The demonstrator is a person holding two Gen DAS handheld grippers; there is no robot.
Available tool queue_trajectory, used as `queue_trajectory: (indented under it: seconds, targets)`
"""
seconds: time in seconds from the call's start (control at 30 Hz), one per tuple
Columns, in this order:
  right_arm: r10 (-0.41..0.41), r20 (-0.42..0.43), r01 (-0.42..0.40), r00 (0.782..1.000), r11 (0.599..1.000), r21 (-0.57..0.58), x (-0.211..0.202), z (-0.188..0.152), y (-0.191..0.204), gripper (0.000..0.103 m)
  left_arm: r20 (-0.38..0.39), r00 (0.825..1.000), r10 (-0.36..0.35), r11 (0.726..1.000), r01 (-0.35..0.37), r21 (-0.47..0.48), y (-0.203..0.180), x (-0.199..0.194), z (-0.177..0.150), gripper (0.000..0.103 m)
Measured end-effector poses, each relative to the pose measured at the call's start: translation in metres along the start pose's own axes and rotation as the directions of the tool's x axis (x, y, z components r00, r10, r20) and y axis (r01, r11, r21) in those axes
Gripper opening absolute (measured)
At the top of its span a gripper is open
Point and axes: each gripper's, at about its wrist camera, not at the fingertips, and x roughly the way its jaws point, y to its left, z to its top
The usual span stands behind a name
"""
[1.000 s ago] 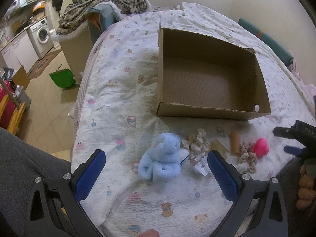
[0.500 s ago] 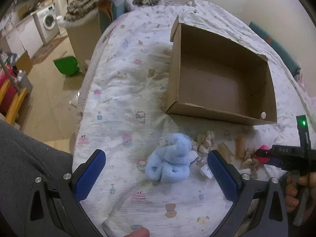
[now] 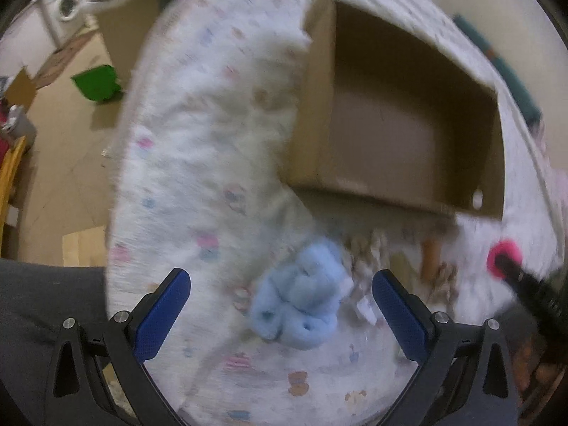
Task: Organize soft objects
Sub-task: 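Grasp the blue plush toy with the left tool while the right tool grasps the pink duck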
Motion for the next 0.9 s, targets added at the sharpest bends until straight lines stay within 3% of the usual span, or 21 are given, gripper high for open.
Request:
queue_trajectory:
  seconds: [0.13, 0.27, 0.33, 0.4, 0.47, 0.5, 0.53, 0.67, 0.9]
  targets:
    - [-0.005, -0.007, 0.005, 1.0, 1.0, 0.007, 0.002, -0.002, -0.006, 0.054, -0.077, 0.997, 0.015, 0.999, -0.011, 0.049, -0.015, 0.029, -0.006, 0.091]
    - [-0.013, -0.012, 0.013, 1.0, 1.0, 0.002, 0.01, 0.002, -0.007, 0.054, -0.127, 0.992, 0.018, 0.997, -0.009, 0.071, -0.019, 0.051, -0.006, 0.088]
    - [-0.012, -0.017, 0.012, 1.0, 1.0, -0.003, 0.011, 0.002, -0.005, 0.054, -0.15, 0.988, 0.017, 0.997, -0.005, 0.08, -0.021, 0.06, -0.008, 0.075]
    - [-0.015, -0.022, 0.015, 1.0, 1.0, -0.015, 0.014, 0.003, -0.003, 0.054, -0.159, 0.987, 0.018, 0.996, -0.004, 0.092, -0.022, 0.065, -0.011, 0.069]
    - [-0.022, -0.024, 0.021, 0.999, 0.999, -0.028, 0.016, 0.003, 0.0, 0.054, -0.172, 0.985, -0.004, 0.995, 0.021, 0.099, -0.026, 0.068, -0.011, 0.056]
    - [-0.026, -0.026, 0.025, 0.999, 0.999, -0.034, 0.017, 0.003, 0.001, 0.054, -0.184, 0.983, -0.03, 0.994, 0.049, 0.096, -0.027, 0.069, -0.013, 0.043]
    - [-0.029, -0.026, 0.028, 0.999, 0.999, -0.039, 0.017, 0.003, 0.002, 0.054, -0.187, 0.981, -0.044, 0.993, 0.063, 0.096, -0.028, 0.07, -0.014, 0.04]
    - [-0.034, -0.024, 0.033, 0.999, 0.998, -0.048, 0.017, 0.003, 0.004, 0.054, -0.144, 0.988, -0.047, 0.995, 0.059, 0.082, -0.025, 0.06, -0.017, 0.029]
    - [-0.034, -0.01, 0.034, 0.999, 0.998, -0.049, 0.014, 0.003, 0.008, 0.054, -0.057, 0.998, -0.005, 0.999, 0.008, 0.04, -0.011, 0.03, -0.022, 0.028]
